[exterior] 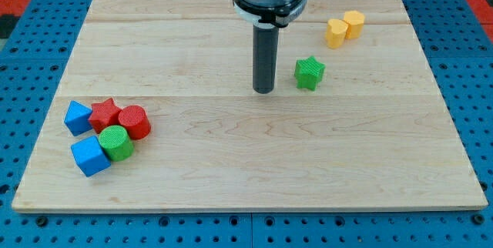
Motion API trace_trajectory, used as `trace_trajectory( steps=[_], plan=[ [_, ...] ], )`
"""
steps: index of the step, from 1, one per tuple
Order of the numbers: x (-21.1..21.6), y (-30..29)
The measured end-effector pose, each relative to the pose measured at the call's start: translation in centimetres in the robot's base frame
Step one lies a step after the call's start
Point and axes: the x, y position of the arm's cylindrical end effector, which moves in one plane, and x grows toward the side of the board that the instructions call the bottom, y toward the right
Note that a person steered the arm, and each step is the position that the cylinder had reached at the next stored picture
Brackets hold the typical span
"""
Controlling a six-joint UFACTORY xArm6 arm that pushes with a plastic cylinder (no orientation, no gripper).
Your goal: Move green star closer to the yellow heart
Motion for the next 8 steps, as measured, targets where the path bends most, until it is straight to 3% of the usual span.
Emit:
trace_trajectory(
  steps=[3, 5, 8],
  plan=[
    [-1.7, 11.1],
    [-0.3, 11.1],
    [-3.5, 14.8]
  ],
)
